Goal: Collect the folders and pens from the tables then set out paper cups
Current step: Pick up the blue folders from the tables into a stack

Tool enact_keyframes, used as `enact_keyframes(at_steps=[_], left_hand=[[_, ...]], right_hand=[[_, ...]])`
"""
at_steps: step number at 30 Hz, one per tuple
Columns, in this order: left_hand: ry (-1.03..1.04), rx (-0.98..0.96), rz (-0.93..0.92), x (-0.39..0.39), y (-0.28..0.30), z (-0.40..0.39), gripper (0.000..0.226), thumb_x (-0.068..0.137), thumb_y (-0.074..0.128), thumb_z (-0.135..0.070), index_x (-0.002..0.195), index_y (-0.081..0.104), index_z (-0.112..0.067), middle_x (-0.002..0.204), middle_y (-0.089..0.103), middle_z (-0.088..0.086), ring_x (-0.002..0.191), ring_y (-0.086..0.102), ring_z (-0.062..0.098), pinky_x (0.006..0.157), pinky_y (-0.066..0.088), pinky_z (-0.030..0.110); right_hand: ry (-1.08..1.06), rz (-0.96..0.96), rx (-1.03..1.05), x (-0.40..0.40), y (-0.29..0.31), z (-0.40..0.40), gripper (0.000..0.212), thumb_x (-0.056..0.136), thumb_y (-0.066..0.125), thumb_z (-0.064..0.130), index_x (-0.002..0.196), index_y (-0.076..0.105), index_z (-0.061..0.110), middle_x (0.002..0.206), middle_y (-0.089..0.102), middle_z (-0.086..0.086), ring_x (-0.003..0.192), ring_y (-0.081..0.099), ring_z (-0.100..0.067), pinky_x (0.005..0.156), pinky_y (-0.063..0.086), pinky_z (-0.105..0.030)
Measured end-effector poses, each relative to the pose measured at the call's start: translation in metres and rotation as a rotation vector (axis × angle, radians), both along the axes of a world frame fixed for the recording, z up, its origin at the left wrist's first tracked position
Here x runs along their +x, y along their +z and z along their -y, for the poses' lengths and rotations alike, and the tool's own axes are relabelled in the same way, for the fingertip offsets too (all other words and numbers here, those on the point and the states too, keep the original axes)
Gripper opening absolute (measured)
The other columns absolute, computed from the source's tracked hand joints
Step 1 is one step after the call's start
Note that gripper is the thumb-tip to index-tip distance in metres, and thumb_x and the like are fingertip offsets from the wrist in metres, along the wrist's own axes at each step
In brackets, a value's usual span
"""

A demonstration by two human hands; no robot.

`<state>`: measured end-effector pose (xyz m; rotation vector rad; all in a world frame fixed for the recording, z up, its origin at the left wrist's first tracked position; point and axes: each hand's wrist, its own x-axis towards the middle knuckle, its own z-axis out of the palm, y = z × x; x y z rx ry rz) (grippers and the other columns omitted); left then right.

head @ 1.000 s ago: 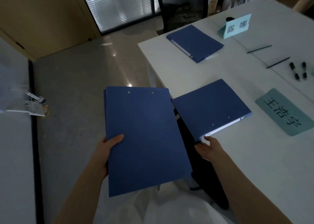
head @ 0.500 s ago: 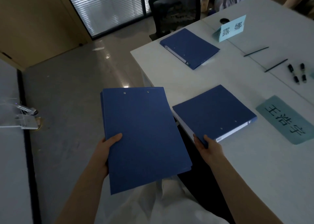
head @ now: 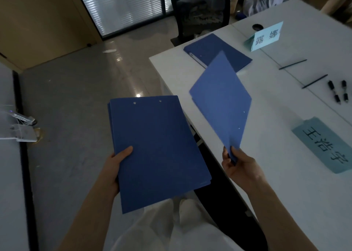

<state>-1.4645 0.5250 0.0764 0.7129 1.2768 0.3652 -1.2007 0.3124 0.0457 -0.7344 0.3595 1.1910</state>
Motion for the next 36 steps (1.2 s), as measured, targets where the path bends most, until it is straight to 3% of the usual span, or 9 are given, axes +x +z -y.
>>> enact_keyframes(at_steps=[1, 2, 4, 9, 17, 21, 24, 30, 36], left_hand=[[0.010, -0.007, 0.003, -0.004, -0.001, -0.007, 0.047, 0.077, 0.074, -0.031, 0.119, 0.062, -0.015, 0.106, 0.073, 0.010, 0.091, 0.071, 0.035, 0.066, 0.058, 0.045], [0.015, -0.011, 0.004, -0.006, -0.002, -0.011, 0.048, 0.076, 0.074, -0.032, 0.119, 0.061, -0.015, 0.107, 0.073, 0.011, 0.092, 0.071, 0.035, 0.067, 0.058, 0.046], [0.029, -0.012, 0.017, -0.015, -0.003, -0.027, 0.052, 0.074, 0.075, -0.032, 0.121, 0.061, -0.015, 0.108, 0.073, 0.011, 0.093, 0.071, 0.035, 0.069, 0.058, 0.047], [0.044, 0.003, 0.046, -0.041, 0.001, -0.076, 0.051, 0.078, 0.072, -0.034, 0.123, 0.061, -0.014, 0.109, 0.073, 0.012, 0.092, 0.071, 0.034, 0.068, 0.058, 0.044], [0.086, 0.022, 0.054, -0.098, 0.005, -0.181, 0.065, 0.069, 0.074, -0.041, 0.127, 0.059, -0.015, 0.115, 0.071, 0.009, 0.097, 0.070, 0.033, 0.068, 0.058, 0.044], [0.097, 0.049, 0.063, -0.116, 0.004, -0.224, 0.068, 0.069, 0.075, -0.040, 0.131, 0.055, -0.017, 0.118, 0.069, 0.008, 0.098, 0.070, 0.032, 0.066, 0.059, 0.043], [0.088, 0.045, 0.063, -0.121, 0.002, -0.251, 0.067, 0.069, 0.075, -0.038, 0.130, 0.055, -0.018, 0.115, 0.070, 0.007, 0.093, 0.072, 0.031, 0.064, 0.059, 0.043], [0.064, 0.011, 0.048, -0.112, -0.009, -0.306, 0.060, 0.073, 0.076, -0.032, 0.127, 0.058, -0.016, 0.113, 0.072, 0.008, 0.094, 0.072, 0.033, 0.066, 0.059, 0.044], [0.035, 0.023, 0.053, -0.067, -0.014, -0.378, 0.051, 0.078, 0.072, -0.031, 0.125, 0.059, -0.017, 0.112, 0.072, 0.008, 0.092, 0.072, 0.033, 0.064, 0.059, 0.044]], right_hand=[[0.045, 0.045, 0.004, -0.003, 0.005, -0.009, 0.029, 0.068, 0.074, 0.004, 0.095, 0.069, 0.013, 0.078, 0.067, -0.002, 0.061, 0.065, -0.013, 0.047, 0.046, -0.018], [0.089, 0.086, 0.008, -0.005, 0.007, -0.014, 0.021, 0.078, 0.060, 0.004, 0.093, 0.071, 0.014, 0.076, 0.066, -0.003, 0.059, 0.063, -0.012, 0.046, 0.045, -0.017], [0.218, 0.155, 0.035, -0.011, 0.011, -0.031, 0.026, 0.086, 0.048, 0.001, 0.102, 0.065, 0.012, 0.077, 0.065, -0.005, 0.060, 0.062, -0.015, 0.047, 0.045, -0.019], [0.479, 0.364, 0.012, -0.030, 0.020, -0.086, 0.044, 0.086, 0.049, -0.005, 0.128, 0.047, 0.010, 0.090, 0.067, -0.012, 0.064, 0.065, -0.025, 0.049, 0.051, -0.025], [0.806, 0.621, -0.117, -0.074, 0.034, -0.199, 0.060, 0.082, 0.067, 0.002, 0.133, 0.045, 0.024, 0.120, 0.067, -0.011, 0.095, 0.066, -0.042, 0.074, 0.059, -0.044], [0.863, 0.629, -0.140, -0.097, 0.041, -0.250, 0.059, 0.078, 0.070, 0.003, 0.129, 0.048, 0.025, 0.114, 0.070, -0.011, 0.085, 0.070, -0.039, 0.068, 0.060, -0.039], [0.955, 0.690, -0.150, -0.109, 0.042, -0.284, 0.060, 0.078, 0.073, 0.010, 0.130, 0.047, 0.024, 0.113, 0.070, -0.011, 0.087, 0.070, -0.039, 0.069, 0.060, -0.038], [1.065, 0.845, -0.224, -0.105, 0.047, -0.348, 0.042, 0.086, 0.069, 0.012, 0.123, 0.054, 0.024, 0.111, 0.072, -0.005, 0.088, 0.071, -0.035, 0.080, 0.058, -0.047], [1.228, 1.056, -0.411, -0.061, 0.040, -0.418, 0.029, 0.086, 0.069, 0.030, 0.111, 0.059, 0.019, 0.088, 0.074, -0.007, 0.068, 0.072, -0.022, 0.060, 0.056, -0.025]])
